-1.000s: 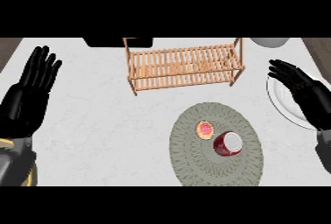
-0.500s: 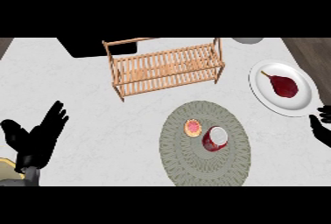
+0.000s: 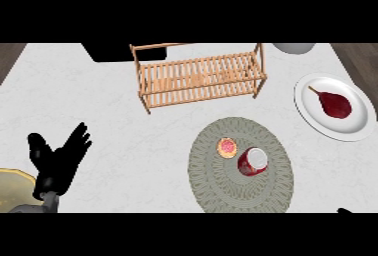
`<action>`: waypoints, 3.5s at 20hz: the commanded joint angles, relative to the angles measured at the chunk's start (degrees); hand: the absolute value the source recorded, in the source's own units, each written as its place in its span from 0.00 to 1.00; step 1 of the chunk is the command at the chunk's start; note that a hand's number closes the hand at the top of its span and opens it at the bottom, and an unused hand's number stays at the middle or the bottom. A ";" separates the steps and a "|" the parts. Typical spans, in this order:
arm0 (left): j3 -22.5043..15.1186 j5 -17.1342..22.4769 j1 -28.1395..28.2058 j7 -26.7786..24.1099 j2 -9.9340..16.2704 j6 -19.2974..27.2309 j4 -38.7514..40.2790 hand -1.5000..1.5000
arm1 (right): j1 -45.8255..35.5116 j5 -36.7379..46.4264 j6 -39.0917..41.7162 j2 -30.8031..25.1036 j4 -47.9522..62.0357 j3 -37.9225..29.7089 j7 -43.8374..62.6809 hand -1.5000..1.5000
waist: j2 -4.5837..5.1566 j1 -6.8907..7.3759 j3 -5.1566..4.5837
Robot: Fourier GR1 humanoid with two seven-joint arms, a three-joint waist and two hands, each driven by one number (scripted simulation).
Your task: Pick the can from the placemat and place it in the tiered shelf
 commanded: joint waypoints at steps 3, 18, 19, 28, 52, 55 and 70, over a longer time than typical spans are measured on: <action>-0.09 0.03 0.29 1.81 0.26 -1.19 -0.98 0.50 | 8.53 4.81 -0.29 -6.30 -21.77 3.04 15.70 0.00 | 0.25 1.67 -0.15; -1.28 -2.91 -3.32 -0.37 -3.47 -2.41 3.46 0.50 | -21.28 24.41 -2.08 -13.71 -21.11 12.77 69.24 0.00 | 1.14 5.46 -0.21; -2.28 -3.21 -2.66 2.18 -3.53 -1.19 -0.55 0.50 | -22.40 26.38 -2.61 -11.96 -22.13 15.13 72.90 0.00 | 0.82 5.23 -0.14; -0.08 -3.31 -4.79 2.99 -2.99 -1.91 2.28 0.50 | -36.16 32.38 5.03 -2.43 -10.86 27.25 80.01 0.00 | 0.64 4.31 -0.09; 3.66 -3.58 -2.26 2.33 -1.89 -4.51 1.77 0.50 | -36.67 52.65 11.01 19.22 8.74 29.00 80.01 0.00 | 0.34 2.70 0.03; 2.56 -4.38 -0.93 1.95 -3.14 -4.44 1.25 0.50 | -37.37 53.96 12.07 20.06 12.65 26.41 77.50 0.00 | 0.40 2.86 0.04; 5.10 -7.52 -2.63 2.70 -5.69 -5.69 2.76 0.50 | -36.43 61.81 6.51 30.03 27.46 19.59 60.14 0.00 | 0.46 2.73 0.09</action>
